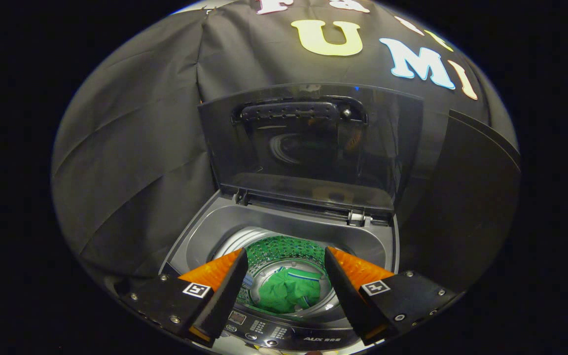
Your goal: Put the clothes into the washing machine and then close the washing machine lid.
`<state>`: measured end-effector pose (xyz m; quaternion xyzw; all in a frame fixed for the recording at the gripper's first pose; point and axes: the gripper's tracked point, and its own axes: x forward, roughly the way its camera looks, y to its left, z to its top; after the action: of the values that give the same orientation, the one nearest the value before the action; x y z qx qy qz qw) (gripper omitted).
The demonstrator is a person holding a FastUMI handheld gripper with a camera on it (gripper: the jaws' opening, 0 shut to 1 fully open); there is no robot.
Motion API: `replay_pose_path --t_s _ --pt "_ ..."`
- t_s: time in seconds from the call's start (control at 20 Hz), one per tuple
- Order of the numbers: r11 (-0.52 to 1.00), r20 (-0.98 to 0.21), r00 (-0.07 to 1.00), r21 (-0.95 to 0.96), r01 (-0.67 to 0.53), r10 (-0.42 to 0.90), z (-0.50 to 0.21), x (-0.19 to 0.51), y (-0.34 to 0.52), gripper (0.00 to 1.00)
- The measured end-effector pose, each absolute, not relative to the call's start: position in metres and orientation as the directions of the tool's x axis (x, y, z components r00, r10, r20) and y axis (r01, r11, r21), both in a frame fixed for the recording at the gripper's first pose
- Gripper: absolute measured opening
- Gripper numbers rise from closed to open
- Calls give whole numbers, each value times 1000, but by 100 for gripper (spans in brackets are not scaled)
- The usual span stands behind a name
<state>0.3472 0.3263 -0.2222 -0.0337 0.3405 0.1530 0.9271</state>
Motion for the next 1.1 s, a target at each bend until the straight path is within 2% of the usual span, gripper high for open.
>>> replay_pose_path --t_s 0.15,0.4,0.6,0.9,1.1 --pt "951 -575 771 40 -307 273 -199 350 330 95" --pt "949 -391 869 34 -315 302 -138 370 341 95" --pt "957 -276 919 5 -290 280 -100 398 346 95" --pt "977 -201 956 47 -208 214 -51 451 348 95" --pt "982 -193 964 82 -169 182 -33 490 354 95"
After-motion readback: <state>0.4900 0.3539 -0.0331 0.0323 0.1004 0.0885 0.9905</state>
